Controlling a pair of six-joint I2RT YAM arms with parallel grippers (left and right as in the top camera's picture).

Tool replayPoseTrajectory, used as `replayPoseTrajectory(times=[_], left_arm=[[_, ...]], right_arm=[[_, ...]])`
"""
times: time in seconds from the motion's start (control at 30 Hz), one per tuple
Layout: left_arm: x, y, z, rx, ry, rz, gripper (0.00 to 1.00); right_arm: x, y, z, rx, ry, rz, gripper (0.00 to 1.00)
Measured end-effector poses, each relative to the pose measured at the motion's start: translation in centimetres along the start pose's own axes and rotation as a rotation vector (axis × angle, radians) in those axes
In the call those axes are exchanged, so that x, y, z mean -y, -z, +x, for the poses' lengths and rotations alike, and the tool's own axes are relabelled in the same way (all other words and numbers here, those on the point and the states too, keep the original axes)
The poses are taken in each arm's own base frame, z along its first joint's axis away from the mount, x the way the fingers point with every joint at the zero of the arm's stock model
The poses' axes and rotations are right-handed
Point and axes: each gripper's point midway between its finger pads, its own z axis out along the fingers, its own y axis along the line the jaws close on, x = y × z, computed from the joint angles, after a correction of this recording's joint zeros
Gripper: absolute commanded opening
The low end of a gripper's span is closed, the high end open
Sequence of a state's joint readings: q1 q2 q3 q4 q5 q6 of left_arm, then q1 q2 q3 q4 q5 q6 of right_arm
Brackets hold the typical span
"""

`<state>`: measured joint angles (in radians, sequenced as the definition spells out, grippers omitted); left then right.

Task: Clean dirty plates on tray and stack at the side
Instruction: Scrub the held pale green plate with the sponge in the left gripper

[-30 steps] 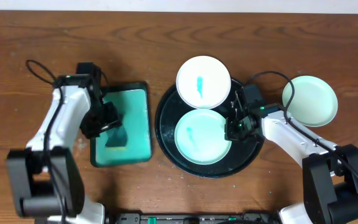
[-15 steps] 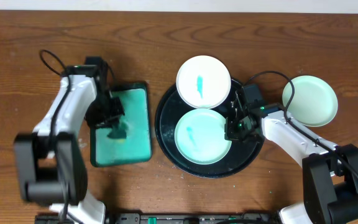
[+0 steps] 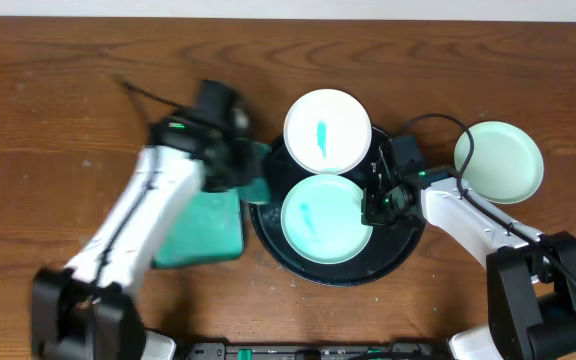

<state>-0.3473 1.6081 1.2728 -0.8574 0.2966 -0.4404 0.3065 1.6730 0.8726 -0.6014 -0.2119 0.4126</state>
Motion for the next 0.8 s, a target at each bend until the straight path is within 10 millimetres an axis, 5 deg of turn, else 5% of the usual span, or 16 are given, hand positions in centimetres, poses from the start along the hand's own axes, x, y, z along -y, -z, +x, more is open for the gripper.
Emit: replayPoseTrajectory(times=[0.13, 0.27, 0.4, 0.6, 0.8], left_arm=[[6.8, -6.4, 3.6, -0.12, -0.082, 0.09, 0.07], [8.9, -11.2, 7.1, -0.26, -0.034, 0.111, 0.07], [8.2, -13.8, 8.6, -0.352, 0.041, 0.089, 0.07], [6.7, -13.4, 8.3, -0.389, 0.127, 0.031, 0.07], [2.3, -12.0, 7.0, -0.371, 0.206, -0.144, 0.07]], right_arm=[[0.0, 0.0, 0.0, 0.0, 0.0, 0.0, 0.01], [0.0, 0.0, 0.0, 0.0, 0.0, 0.0, 0.01], [0.0, 0.0, 0.0, 0.0, 0.0, 0.0, 0.01], [0.0, 0.0, 0.0, 0.0, 0.0, 0.0, 0.01], [-0.1, 0.0, 0.0, -0.002, 0.0, -0.004, 0.01]])
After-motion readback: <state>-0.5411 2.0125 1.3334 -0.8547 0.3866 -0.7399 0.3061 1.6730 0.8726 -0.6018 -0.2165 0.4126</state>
